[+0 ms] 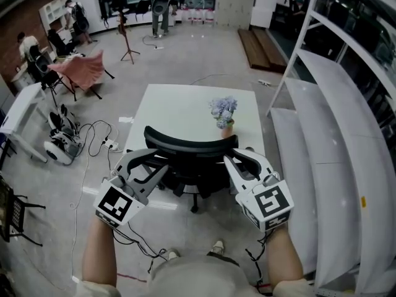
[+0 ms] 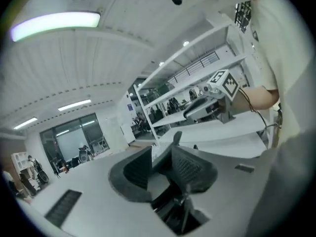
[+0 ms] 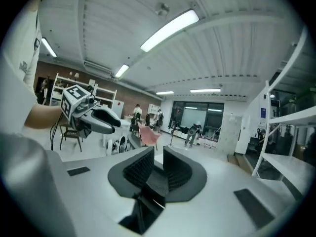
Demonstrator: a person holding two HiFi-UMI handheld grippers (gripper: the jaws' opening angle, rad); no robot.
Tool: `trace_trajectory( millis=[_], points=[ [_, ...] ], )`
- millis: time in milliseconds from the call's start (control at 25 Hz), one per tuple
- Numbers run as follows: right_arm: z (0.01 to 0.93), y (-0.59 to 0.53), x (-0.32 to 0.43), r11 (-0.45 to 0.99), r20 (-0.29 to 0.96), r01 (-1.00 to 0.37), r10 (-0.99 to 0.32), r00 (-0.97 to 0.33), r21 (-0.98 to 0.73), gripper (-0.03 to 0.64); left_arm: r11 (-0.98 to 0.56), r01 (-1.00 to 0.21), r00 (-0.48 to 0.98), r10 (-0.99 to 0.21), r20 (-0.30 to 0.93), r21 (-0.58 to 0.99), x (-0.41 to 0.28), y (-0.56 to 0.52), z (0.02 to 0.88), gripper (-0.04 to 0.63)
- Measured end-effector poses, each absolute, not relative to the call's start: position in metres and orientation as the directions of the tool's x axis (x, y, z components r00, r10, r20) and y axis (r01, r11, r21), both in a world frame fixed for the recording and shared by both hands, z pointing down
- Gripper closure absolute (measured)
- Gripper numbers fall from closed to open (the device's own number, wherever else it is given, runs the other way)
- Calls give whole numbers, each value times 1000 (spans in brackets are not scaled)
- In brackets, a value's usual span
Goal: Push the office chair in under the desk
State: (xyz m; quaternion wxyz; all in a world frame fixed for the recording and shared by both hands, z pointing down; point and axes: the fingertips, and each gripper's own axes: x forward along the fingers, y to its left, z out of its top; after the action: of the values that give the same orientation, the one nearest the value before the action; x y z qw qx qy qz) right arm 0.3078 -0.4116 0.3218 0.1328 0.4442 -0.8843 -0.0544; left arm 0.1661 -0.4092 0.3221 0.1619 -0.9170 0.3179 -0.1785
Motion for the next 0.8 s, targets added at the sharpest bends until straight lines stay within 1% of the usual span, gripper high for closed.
trace_trajectory(
  millis=[80,160,280,360,560,800],
  points=[
    [298,-405,308,580,112,-792,-814,-569,190,561,-720,-571,743,-658,125,-395,168,-403,292,473],
    [274,-398,309,568,40,-805,-821,-570,170,571,-699,-612,738,-673,52,-370,167,-397,266,482],
    [240,-386,308,564,-59,-814,-816,-575,140,586,-676,-650,726,-688,-19,-348,164,-385,237,483],
    [225,-378,308,563,-103,-816,-811,-576,128,595,-662,-667,717,-695,-56,-342,163,-376,224,491],
    [211,-358,302,575,-138,-807,-796,-589,132,602,-648,-705,695,-712,-99,-290,157,-362,208,528],
    [219,-337,287,623,-102,-768,-763,-638,148,611,-624,-734,669,-733,-125,-268,147,-348,213,569]
  ],
)
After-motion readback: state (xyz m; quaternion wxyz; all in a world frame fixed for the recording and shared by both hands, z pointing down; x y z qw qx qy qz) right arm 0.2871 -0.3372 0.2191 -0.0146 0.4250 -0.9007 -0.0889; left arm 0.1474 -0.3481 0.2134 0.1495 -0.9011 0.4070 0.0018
